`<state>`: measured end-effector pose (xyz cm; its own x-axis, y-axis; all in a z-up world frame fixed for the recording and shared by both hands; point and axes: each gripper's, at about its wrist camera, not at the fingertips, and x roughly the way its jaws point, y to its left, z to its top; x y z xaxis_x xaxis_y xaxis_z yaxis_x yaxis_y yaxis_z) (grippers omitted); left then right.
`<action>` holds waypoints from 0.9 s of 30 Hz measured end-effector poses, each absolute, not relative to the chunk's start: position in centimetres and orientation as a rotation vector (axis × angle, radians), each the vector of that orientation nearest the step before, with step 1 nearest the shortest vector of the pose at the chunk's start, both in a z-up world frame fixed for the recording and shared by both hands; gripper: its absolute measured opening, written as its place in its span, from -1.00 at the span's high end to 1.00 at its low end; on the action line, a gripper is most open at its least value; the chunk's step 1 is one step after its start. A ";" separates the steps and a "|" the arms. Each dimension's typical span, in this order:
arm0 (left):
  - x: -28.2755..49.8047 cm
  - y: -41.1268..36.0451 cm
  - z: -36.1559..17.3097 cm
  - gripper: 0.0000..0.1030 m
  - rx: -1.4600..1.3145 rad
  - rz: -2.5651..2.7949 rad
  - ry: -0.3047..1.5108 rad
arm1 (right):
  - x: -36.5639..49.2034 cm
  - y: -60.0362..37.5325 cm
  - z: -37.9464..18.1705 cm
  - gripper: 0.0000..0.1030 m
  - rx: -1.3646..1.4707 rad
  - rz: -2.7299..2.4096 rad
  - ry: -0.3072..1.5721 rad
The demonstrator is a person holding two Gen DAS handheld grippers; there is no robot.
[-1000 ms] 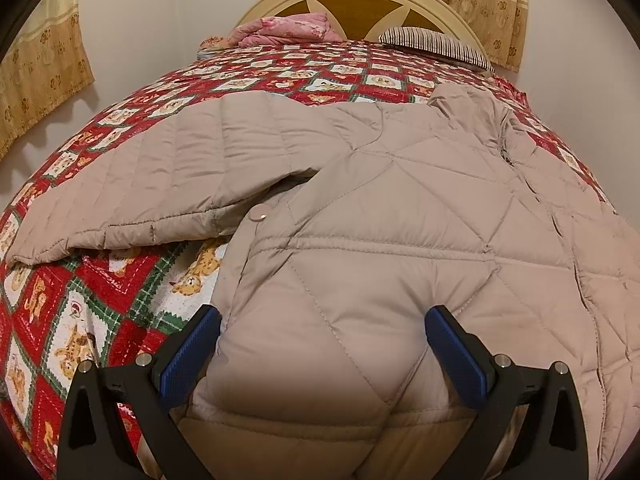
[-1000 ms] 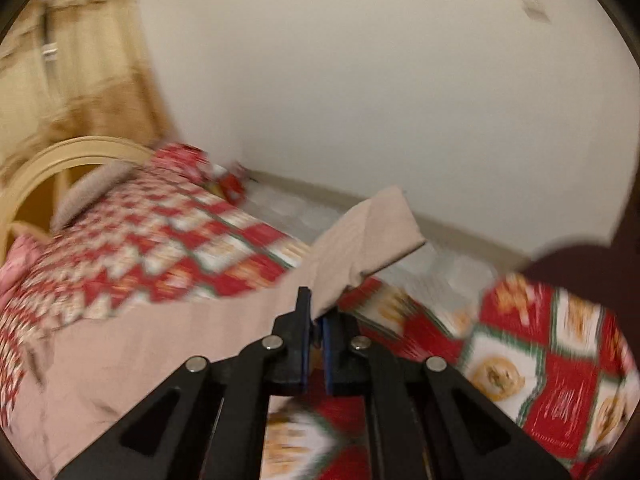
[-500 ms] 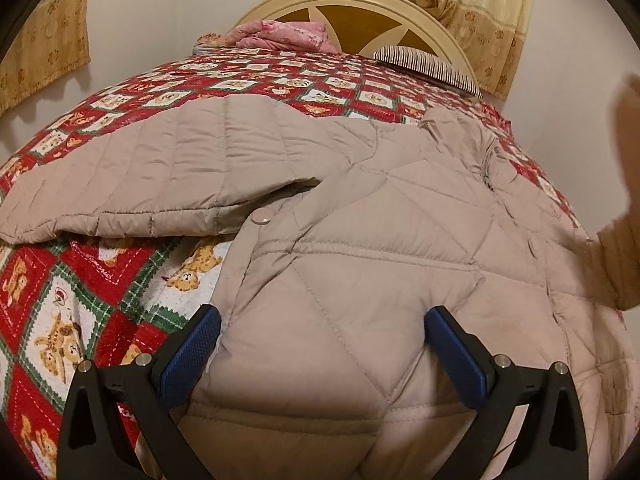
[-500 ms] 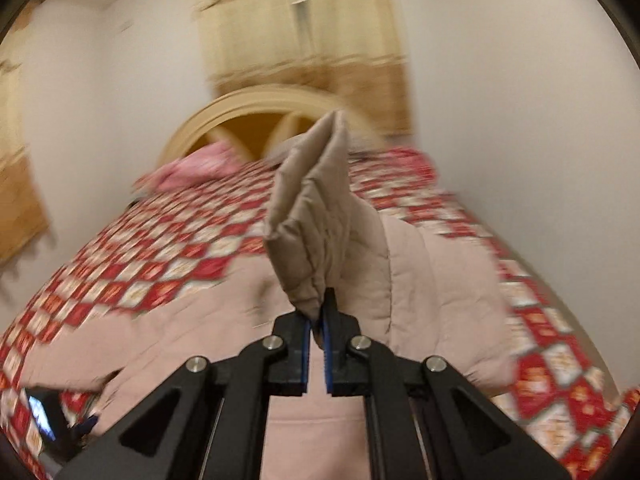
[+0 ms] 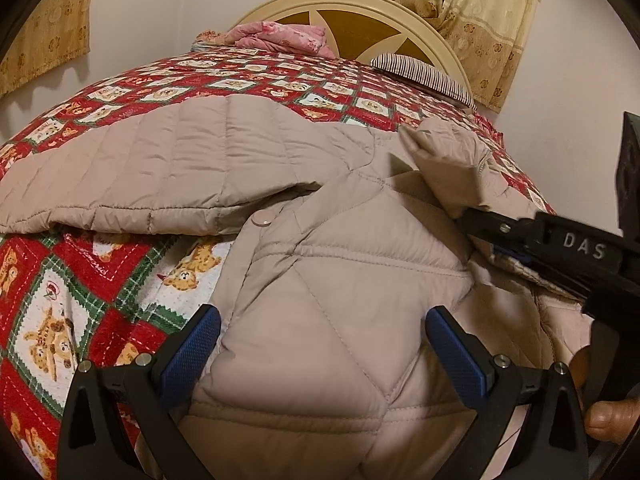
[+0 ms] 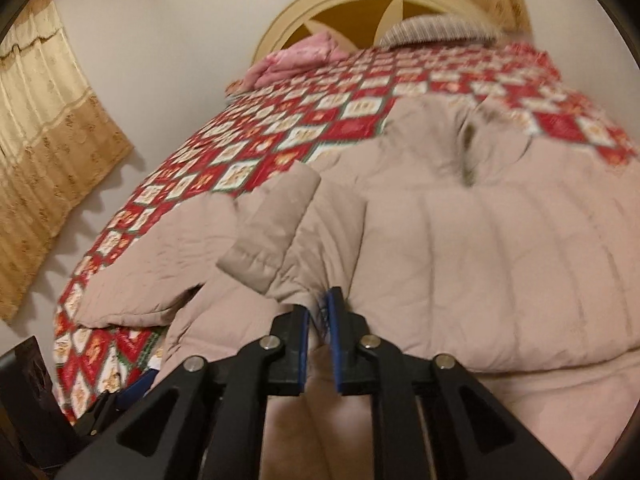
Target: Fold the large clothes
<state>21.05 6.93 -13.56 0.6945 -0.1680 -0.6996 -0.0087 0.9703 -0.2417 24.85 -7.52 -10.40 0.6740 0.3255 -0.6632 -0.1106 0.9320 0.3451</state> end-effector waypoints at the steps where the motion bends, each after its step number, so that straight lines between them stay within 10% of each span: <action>1: 21.0 7.0 -13.5 -0.98 -0.233 -0.089 0.800 | 25.0 -7.5 -10.5 0.10 0.308 0.278 0.809; 3: 21.1 6.9 -13.6 -0.98 -0.228 -0.087 0.802 | 24.4 -7.5 -9.9 -0.53 0.370 0.352 0.806; 6: 21.1 6.9 -13.6 -0.98 -0.227 -0.085 0.803 | 22.7 -7.9 -7.8 -0.60 0.427 0.422 0.716; 8: 21.1 6.9 -13.6 -0.98 -0.226 -0.085 0.804 | 21.7 -8.4 -6.2 -0.49 0.438 0.449 0.685; 13: 21.1 6.9 -13.6 -0.98 -0.221 -0.082 0.806 | 18.9 -13.5 -2.8 0.62 0.276 0.162 0.624; 27: 21.3 6.0 -13.7 -0.98 -0.160 -0.045 0.830 | 19.8 -26.7 -13.0 0.60 0.400 -0.318 0.793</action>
